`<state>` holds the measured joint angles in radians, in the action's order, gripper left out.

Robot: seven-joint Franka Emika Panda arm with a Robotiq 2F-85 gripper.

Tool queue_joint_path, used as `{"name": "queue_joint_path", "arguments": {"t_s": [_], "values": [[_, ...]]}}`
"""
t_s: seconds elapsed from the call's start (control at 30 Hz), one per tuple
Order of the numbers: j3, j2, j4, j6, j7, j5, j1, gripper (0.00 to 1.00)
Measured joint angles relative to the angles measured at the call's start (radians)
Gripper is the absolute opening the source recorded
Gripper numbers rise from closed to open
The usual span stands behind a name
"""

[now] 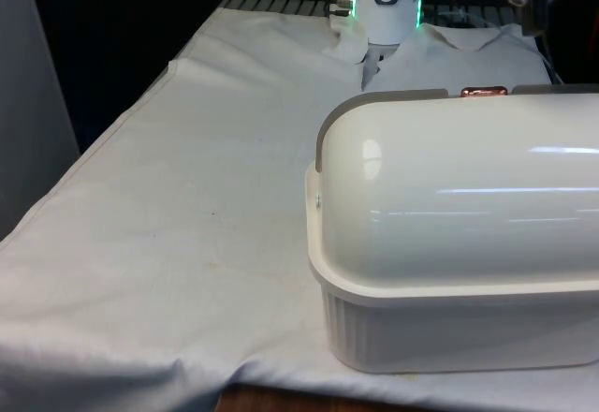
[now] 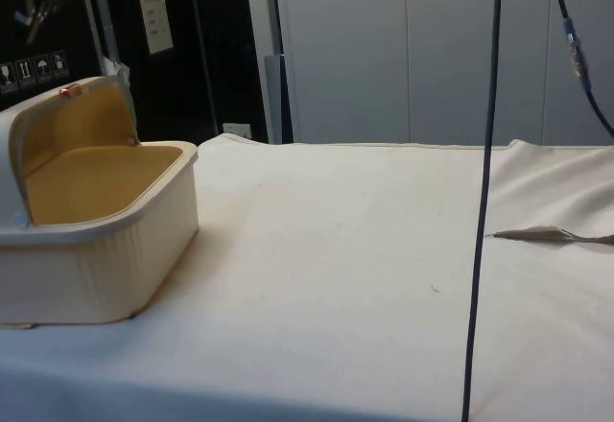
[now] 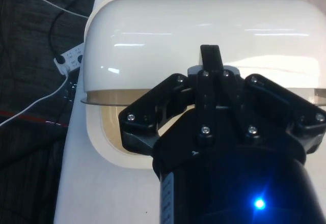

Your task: Open the lid, then close it.

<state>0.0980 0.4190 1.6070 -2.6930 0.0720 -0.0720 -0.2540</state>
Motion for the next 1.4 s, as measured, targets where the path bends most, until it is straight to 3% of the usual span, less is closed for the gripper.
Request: {"name": "queue_joint_path", "arguments": {"t_s": [0.47,1.4], "values": [[0.0,0.028,0.0,-0.001,-0.002,-0.007,0.001,0.0],[0.002,0.048,0.021,0.007,0.016,-0.008,0.015,0.0]]}}
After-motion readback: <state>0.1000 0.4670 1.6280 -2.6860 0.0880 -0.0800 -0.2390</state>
